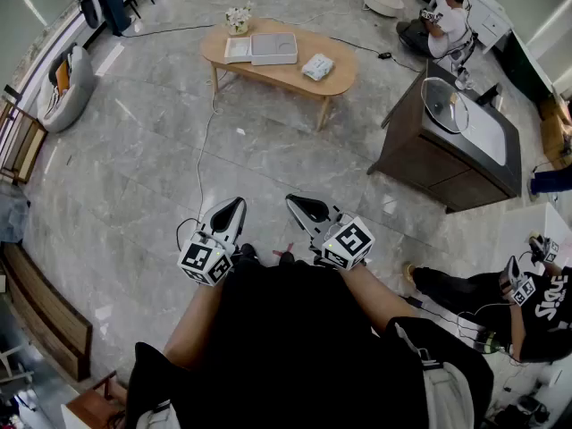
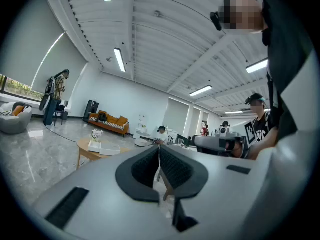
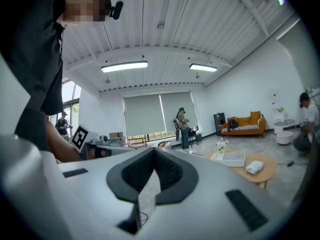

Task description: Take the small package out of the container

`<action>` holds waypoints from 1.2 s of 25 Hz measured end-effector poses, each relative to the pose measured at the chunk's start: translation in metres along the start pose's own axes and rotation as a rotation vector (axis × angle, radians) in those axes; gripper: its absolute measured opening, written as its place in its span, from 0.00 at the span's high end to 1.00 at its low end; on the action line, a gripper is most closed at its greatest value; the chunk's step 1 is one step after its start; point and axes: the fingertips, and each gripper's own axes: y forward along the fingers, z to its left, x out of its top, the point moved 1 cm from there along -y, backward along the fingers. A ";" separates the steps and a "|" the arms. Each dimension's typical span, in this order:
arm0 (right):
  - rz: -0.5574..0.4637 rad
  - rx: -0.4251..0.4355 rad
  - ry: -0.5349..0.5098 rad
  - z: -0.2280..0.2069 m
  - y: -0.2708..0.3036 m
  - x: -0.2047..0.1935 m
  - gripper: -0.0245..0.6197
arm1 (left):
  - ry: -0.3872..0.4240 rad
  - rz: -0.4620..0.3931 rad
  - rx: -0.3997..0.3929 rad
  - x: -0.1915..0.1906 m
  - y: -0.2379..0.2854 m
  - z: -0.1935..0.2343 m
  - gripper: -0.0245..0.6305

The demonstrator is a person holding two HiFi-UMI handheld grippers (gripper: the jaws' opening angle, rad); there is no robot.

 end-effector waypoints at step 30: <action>-0.041 0.032 0.041 -0.046 -0.005 -0.003 0.95 | -0.032 0.066 0.103 -0.011 0.004 0.032 0.93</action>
